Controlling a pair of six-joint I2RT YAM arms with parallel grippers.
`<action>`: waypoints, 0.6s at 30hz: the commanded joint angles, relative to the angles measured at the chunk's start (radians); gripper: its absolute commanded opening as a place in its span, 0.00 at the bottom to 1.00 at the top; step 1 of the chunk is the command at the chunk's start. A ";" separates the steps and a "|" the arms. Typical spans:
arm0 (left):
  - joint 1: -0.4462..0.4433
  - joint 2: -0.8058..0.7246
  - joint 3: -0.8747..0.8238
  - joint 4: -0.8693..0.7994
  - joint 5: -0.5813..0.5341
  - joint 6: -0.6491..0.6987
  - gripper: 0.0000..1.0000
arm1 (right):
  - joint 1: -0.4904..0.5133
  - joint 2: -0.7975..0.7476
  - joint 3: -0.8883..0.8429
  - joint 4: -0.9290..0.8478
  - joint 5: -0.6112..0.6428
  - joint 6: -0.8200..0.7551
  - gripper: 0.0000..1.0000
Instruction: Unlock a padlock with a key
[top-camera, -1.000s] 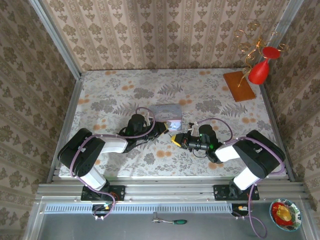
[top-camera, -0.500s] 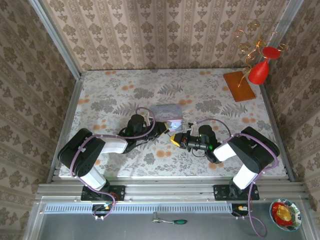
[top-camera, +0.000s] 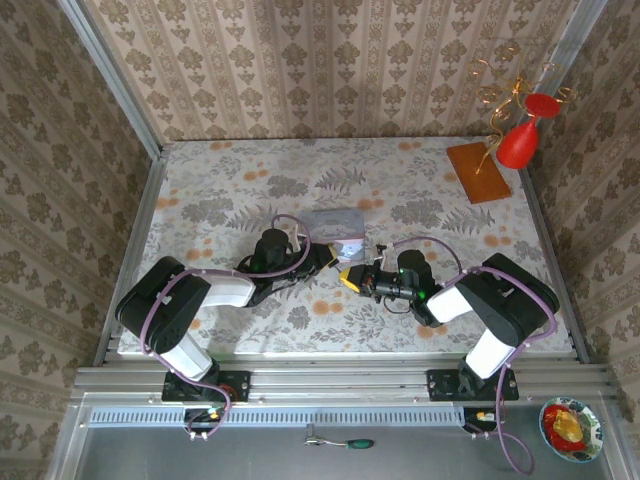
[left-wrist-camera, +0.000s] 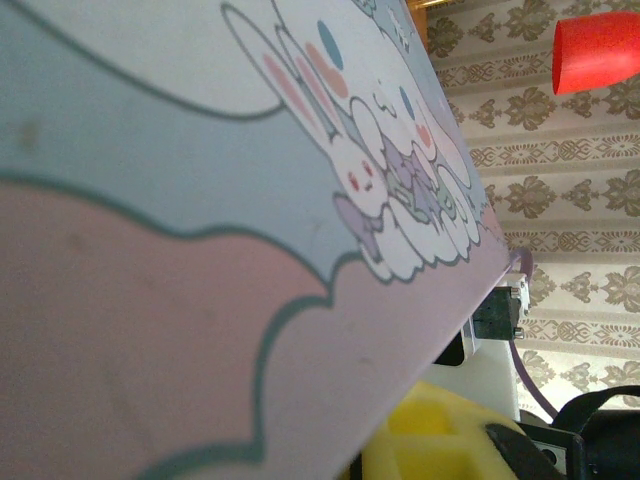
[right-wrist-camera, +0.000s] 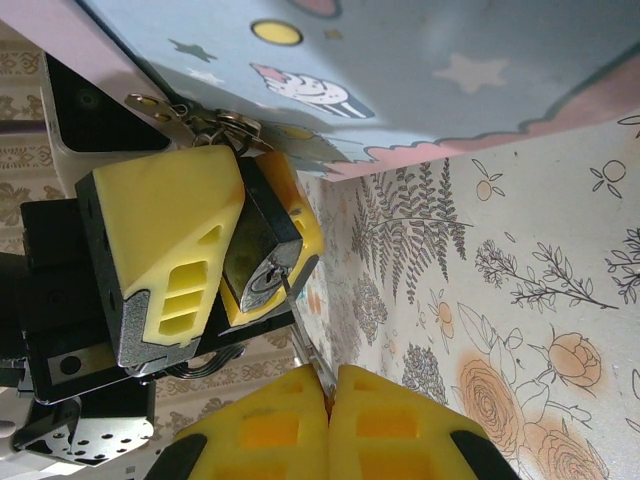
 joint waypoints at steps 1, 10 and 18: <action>-0.005 0.003 -0.004 0.077 0.031 -0.018 0.00 | -0.010 -0.025 -0.007 0.026 0.002 0.002 0.00; -0.007 0.005 -0.005 0.092 0.036 -0.025 0.00 | -0.014 -0.029 -0.005 0.025 0.004 0.004 0.00; -0.007 0.009 -0.002 0.092 0.038 -0.025 0.00 | -0.014 -0.028 -0.002 0.047 0.001 0.016 0.00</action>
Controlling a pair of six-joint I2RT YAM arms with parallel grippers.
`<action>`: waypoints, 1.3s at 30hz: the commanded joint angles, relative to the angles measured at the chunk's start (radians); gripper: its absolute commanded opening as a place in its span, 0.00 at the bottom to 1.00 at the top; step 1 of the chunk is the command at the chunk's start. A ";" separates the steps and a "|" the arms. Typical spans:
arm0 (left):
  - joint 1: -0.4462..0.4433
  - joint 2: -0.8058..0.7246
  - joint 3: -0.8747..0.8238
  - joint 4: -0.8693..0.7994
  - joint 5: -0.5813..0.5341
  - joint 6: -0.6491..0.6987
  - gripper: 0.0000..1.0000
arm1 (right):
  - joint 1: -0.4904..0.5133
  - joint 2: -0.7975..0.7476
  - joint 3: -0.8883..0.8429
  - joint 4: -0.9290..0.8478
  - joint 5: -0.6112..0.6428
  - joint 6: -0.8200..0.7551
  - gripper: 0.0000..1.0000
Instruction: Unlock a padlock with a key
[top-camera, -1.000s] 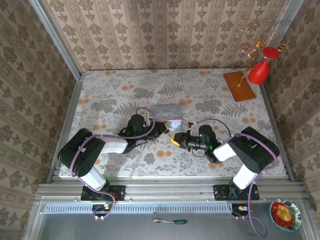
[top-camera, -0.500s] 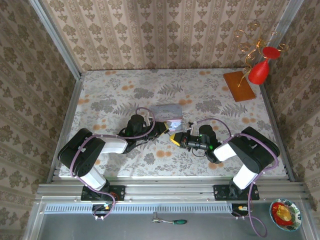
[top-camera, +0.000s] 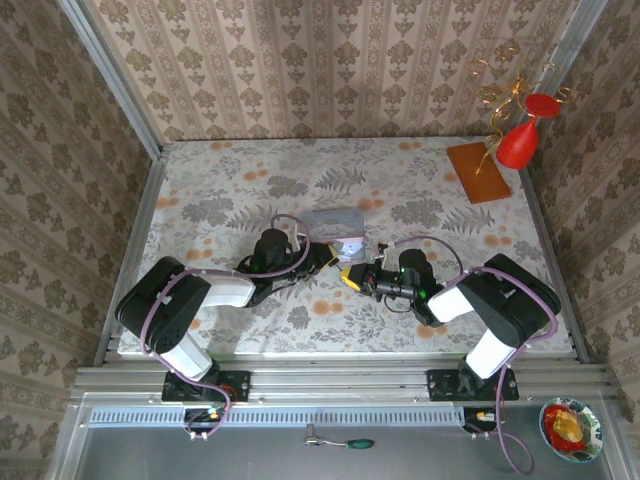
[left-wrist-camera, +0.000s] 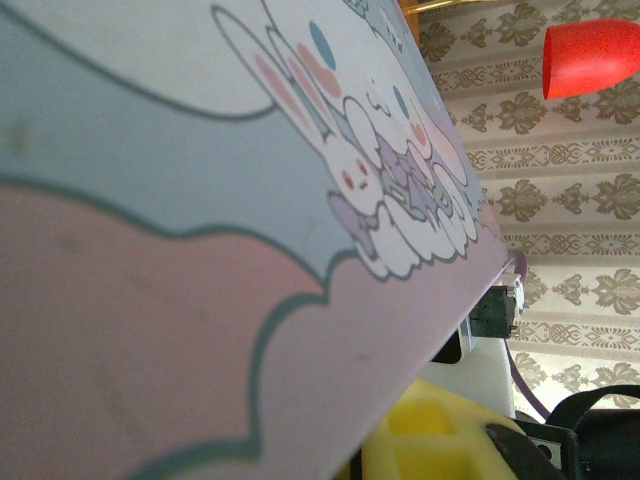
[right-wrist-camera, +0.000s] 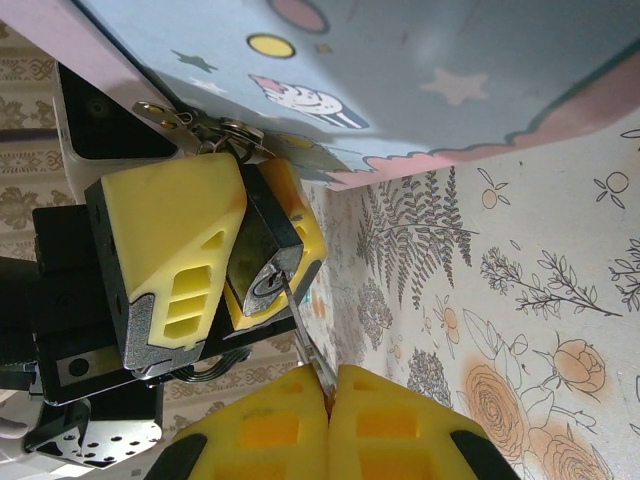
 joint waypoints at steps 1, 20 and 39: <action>-0.008 0.009 -0.002 0.077 0.036 -0.011 0.00 | -0.007 -0.019 -0.003 0.046 0.001 0.014 0.00; -0.012 0.028 -0.002 0.095 0.036 -0.017 0.01 | -0.010 -0.025 -0.004 0.062 0.002 0.020 0.00; -0.042 0.020 -0.022 0.161 0.028 -0.059 0.00 | -0.038 0.073 0.007 0.171 -0.005 0.106 0.00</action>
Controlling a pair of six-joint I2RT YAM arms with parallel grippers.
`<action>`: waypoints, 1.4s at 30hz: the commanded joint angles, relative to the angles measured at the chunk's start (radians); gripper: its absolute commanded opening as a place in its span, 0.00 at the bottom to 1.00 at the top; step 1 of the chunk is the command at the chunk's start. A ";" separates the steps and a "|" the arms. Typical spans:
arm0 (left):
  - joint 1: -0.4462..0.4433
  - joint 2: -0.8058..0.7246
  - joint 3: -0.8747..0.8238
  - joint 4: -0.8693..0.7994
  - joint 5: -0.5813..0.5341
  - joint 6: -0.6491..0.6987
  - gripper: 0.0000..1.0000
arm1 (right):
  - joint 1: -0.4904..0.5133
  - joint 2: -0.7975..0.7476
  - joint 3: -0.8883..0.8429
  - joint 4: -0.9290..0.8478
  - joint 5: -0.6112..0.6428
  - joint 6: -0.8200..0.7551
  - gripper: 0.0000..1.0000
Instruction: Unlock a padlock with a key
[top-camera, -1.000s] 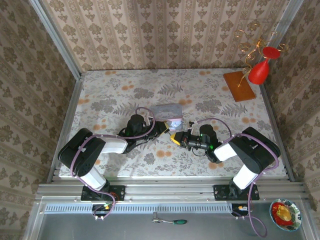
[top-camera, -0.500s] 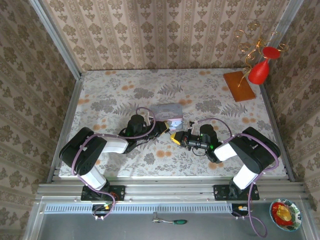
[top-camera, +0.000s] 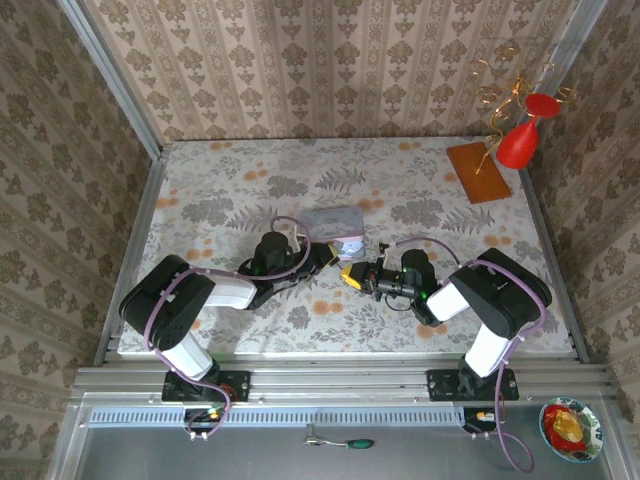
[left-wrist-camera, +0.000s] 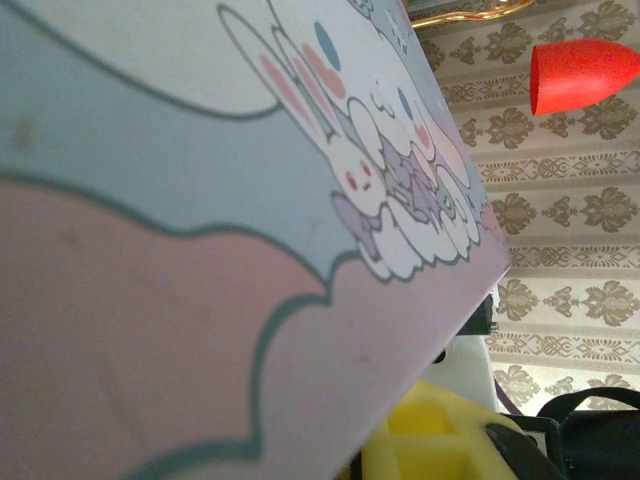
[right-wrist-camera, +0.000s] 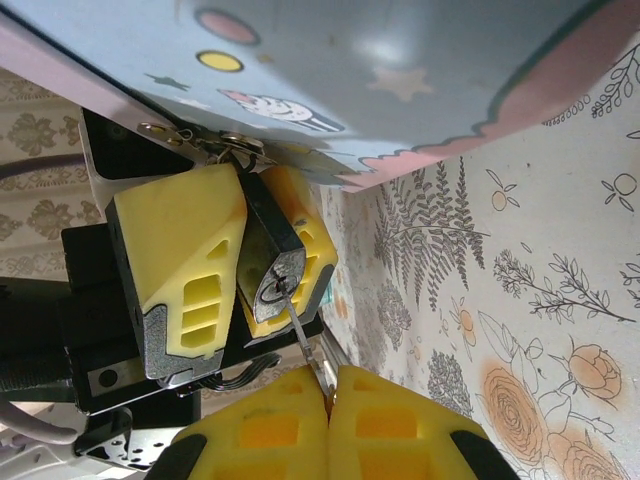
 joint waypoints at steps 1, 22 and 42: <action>-0.029 -0.004 -0.001 0.080 0.062 -0.028 0.00 | -0.013 0.000 0.011 0.054 0.028 0.022 0.00; -0.044 0.006 0.007 0.053 0.039 0.011 0.10 | -0.013 -0.014 0.042 0.042 0.008 0.033 0.00; -0.100 0.011 0.046 0.046 0.057 0.005 0.02 | -0.021 -0.010 0.142 -0.007 -0.009 0.018 0.00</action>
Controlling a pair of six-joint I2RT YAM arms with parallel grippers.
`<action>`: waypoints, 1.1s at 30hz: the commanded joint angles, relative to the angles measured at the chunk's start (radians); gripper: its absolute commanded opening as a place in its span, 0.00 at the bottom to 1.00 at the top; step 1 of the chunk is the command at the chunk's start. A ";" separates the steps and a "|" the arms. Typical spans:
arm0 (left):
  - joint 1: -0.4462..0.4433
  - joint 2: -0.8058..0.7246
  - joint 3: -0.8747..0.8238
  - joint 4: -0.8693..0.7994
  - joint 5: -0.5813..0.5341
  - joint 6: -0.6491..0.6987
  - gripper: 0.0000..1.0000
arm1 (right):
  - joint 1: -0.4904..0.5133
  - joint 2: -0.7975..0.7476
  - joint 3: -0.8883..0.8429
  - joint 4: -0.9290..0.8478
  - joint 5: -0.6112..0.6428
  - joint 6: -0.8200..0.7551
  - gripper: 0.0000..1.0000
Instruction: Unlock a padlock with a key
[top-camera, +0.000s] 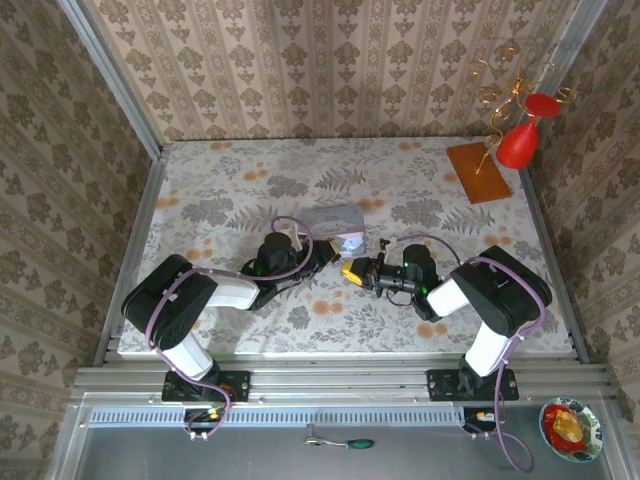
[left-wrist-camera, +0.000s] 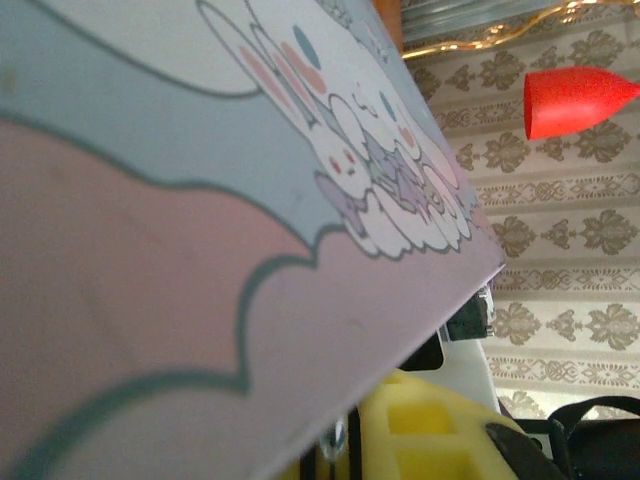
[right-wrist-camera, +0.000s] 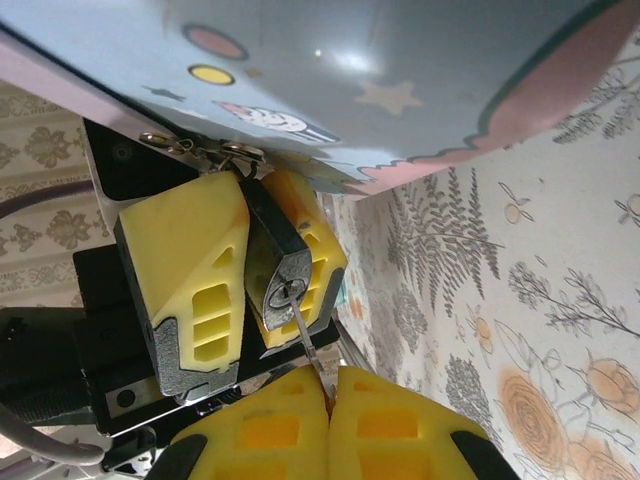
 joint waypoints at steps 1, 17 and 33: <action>-0.075 0.004 0.033 0.025 0.141 0.014 0.02 | 0.023 -0.030 0.111 -0.025 0.039 -0.041 0.00; -0.055 0.010 0.012 0.028 0.123 0.020 0.06 | -0.057 -0.046 0.026 -0.043 0.039 -0.082 0.00; -0.065 0.011 0.026 0.034 0.142 0.026 0.03 | -0.085 -0.014 0.043 0.000 0.023 -0.039 0.00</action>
